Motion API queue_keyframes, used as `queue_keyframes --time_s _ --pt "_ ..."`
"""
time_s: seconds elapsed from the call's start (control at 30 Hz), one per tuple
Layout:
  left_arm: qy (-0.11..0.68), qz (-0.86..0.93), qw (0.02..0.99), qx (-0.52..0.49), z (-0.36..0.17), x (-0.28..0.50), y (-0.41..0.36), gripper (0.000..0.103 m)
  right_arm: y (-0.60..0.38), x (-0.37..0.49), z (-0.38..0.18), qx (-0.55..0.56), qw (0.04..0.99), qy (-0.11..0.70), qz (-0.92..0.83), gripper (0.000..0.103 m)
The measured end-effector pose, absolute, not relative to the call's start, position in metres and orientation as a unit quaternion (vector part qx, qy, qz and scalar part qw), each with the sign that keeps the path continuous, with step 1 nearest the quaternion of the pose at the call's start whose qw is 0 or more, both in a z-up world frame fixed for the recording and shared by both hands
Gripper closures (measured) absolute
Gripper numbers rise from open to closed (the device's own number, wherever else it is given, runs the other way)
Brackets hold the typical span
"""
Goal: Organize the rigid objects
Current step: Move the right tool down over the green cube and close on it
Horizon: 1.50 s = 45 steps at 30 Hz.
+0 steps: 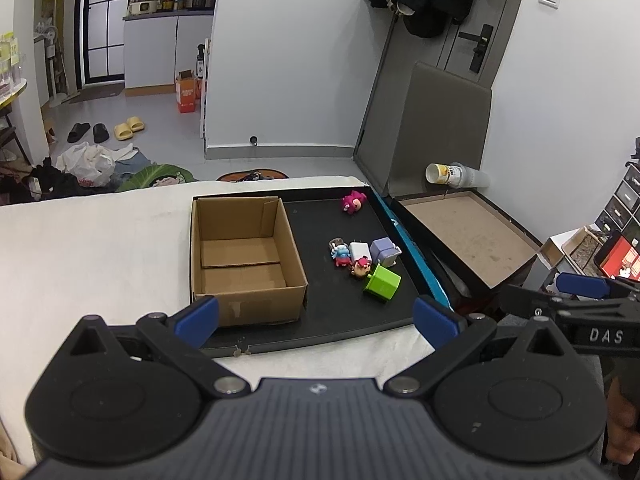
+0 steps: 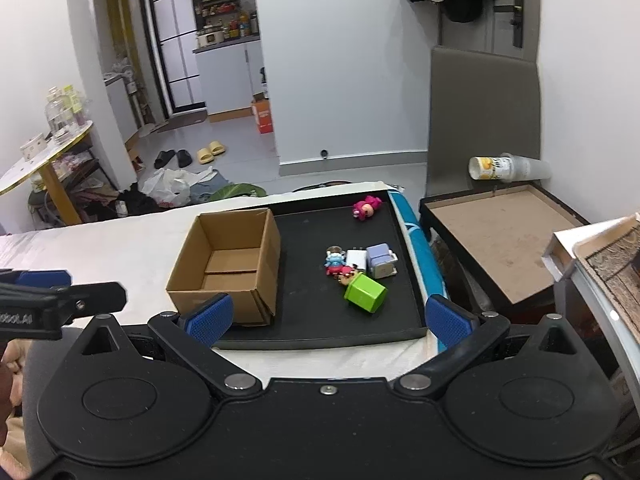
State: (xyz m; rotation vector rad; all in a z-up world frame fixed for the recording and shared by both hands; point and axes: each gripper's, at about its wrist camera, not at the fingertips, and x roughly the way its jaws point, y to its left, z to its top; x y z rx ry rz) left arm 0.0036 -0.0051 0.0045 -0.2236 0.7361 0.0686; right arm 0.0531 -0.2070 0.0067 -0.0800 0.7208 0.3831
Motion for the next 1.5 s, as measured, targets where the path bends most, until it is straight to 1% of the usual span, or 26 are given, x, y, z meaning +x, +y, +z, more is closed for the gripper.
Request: queue_keyframes --time_s 0.4,0.77,1.0,1.1,1.37,1.43,1.5 --pt "0.39 0.035 0.913 -0.116 -0.016 0.036 0.007 0.0 -0.208 0.086 -0.017 -0.01 0.902 0.389 0.185 0.0" --pt "0.419 0.041 0.897 -0.135 -0.041 0.067 0.026 0.001 -0.199 0.114 -0.038 -0.028 0.894 0.411 0.175 0.0" --pt "0.435 0.05 0.886 -0.15 -0.053 0.086 0.044 0.001 -0.204 0.14 -0.046 -0.006 0.891 0.424 0.163 0.0" --pt "0.442 0.051 0.882 -0.157 -0.057 0.095 0.052 0.003 -0.208 0.152 -0.049 0.005 0.889 0.429 0.158 0.0" --pt "0.451 0.059 0.871 -0.184 -0.073 0.114 0.074 0.004 -0.209 0.188 -0.069 0.03 0.878 0.458 0.134 0.002" --pt "0.454 0.066 0.868 -0.188 -0.077 0.118 0.08 0.007 -0.209 0.197 -0.078 0.04 0.874 0.468 0.123 0.004" --pt "0.458 0.068 0.865 -0.196 -0.082 0.122 0.086 0.008 -0.209 0.205 -0.086 0.055 0.87 0.477 0.112 0.004"
